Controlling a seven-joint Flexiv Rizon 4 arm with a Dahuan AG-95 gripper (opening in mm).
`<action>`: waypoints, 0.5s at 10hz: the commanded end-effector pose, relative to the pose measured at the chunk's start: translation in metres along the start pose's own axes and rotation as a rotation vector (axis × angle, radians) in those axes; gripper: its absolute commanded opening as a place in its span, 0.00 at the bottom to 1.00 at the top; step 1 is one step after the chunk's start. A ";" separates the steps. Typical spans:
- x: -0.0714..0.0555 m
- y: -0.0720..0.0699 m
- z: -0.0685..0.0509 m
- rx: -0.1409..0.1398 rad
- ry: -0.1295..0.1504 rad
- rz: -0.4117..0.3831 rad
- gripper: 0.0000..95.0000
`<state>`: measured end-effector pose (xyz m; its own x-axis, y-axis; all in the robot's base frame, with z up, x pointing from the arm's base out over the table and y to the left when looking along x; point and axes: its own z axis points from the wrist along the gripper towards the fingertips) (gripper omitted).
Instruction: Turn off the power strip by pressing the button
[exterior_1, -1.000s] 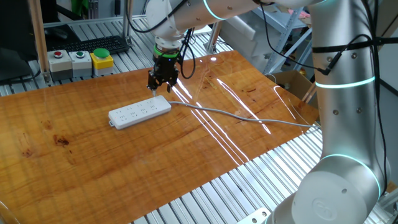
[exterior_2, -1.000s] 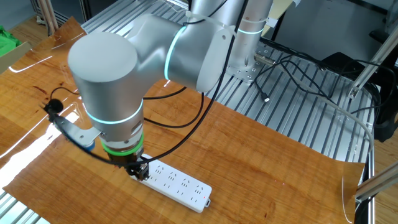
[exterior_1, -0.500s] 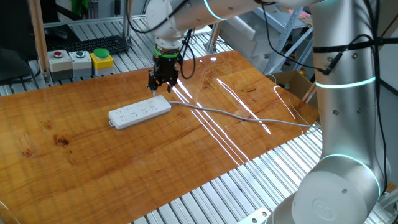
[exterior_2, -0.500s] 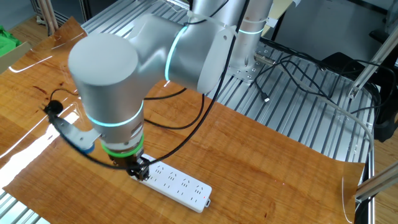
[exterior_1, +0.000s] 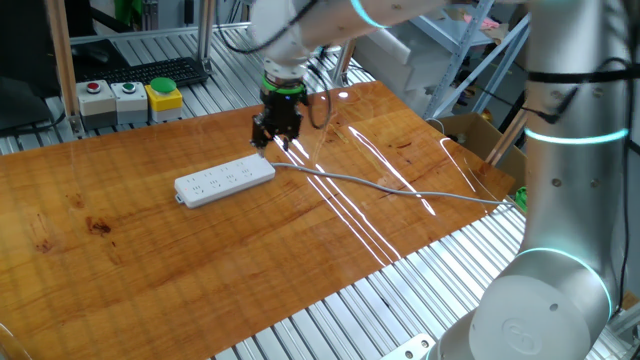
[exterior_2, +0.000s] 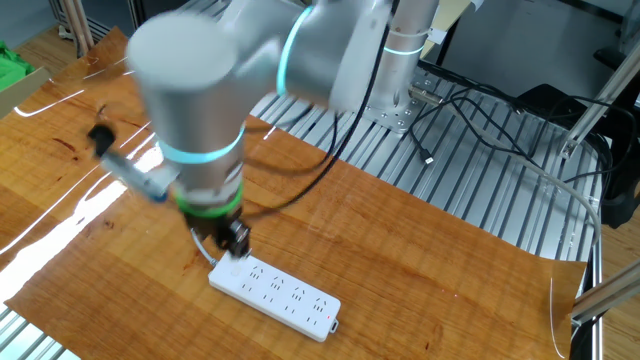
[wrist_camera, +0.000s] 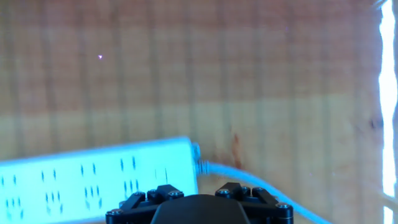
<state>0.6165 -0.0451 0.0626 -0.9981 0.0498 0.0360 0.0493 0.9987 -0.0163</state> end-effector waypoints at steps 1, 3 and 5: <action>-0.008 0.003 0.006 -0.003 -0.062 0.003 0.60; -0.011 0.006 0.010 -0.005 -0.087 0.008 0.60; -0.015 0.006 0.014 0.011 -0.091 -0.008 0.60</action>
<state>0.6269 -0.0412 0.0501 -0.9969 0.0401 -0.0671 0.0422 0.9986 -0.0309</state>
